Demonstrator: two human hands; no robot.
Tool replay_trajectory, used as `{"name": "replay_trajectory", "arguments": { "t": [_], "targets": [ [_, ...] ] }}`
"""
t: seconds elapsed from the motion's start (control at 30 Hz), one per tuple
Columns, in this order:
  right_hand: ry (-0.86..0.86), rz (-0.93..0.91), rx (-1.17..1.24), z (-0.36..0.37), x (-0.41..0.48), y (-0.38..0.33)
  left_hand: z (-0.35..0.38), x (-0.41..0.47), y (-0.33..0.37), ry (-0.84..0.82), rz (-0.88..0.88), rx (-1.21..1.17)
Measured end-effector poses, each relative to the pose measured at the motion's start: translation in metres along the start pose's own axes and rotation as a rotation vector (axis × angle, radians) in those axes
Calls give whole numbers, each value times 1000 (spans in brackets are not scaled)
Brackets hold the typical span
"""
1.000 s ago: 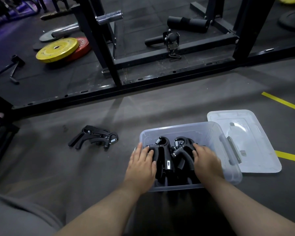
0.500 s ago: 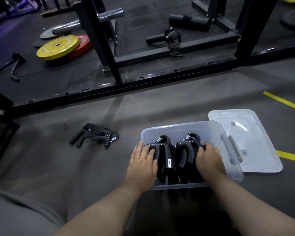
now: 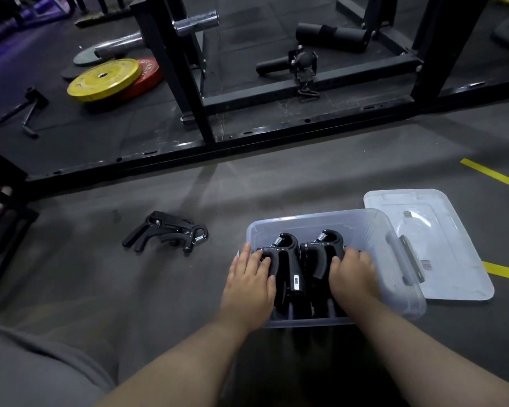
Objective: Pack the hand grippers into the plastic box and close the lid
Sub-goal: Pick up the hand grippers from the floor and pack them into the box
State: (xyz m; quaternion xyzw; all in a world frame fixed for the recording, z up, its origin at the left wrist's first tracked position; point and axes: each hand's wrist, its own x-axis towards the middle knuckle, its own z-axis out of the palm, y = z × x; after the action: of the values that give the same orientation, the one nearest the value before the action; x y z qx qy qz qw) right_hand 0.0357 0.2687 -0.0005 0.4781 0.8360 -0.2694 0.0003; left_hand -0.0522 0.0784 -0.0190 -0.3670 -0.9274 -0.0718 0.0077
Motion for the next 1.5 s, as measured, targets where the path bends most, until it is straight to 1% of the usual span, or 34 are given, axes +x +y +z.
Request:
{"name": "replay_trajectory", "arguments": {
  "t": [0.07, 0.13, 0.23, 0.43, 0.5, 0.7, 1.1, 1.5],
  "targets": [
    [6, -18, -67, 3, -3, 1, 0, 0, 0, -2, -3, 1],
    [-10, -14, -78, 4, -4, 2, 0, 0, 0, -2, -4, -1],
    [-72, -20, -44, 4, -1, 4, 0, 0, 0, -1, -2, 0],
    [-124, -19, 32, 1, -4, 2, 0, 0, 0, 3, -2, -3],
    [-136, -25, 24, 1, -4, 2, 0, 0, 0, 4, -1, 0],
    [-110, -30, 19, 0, -5, 2, 0, -1, 0, 3, 1, -3],
    [-115, -12, 49, 1, -4, 1, 0, -1, 0, 7, 7, -7],
    [-124, -29, -4, 0, -9, -3, 0, 0, 1, -3, -6, -16]
  ]
}}
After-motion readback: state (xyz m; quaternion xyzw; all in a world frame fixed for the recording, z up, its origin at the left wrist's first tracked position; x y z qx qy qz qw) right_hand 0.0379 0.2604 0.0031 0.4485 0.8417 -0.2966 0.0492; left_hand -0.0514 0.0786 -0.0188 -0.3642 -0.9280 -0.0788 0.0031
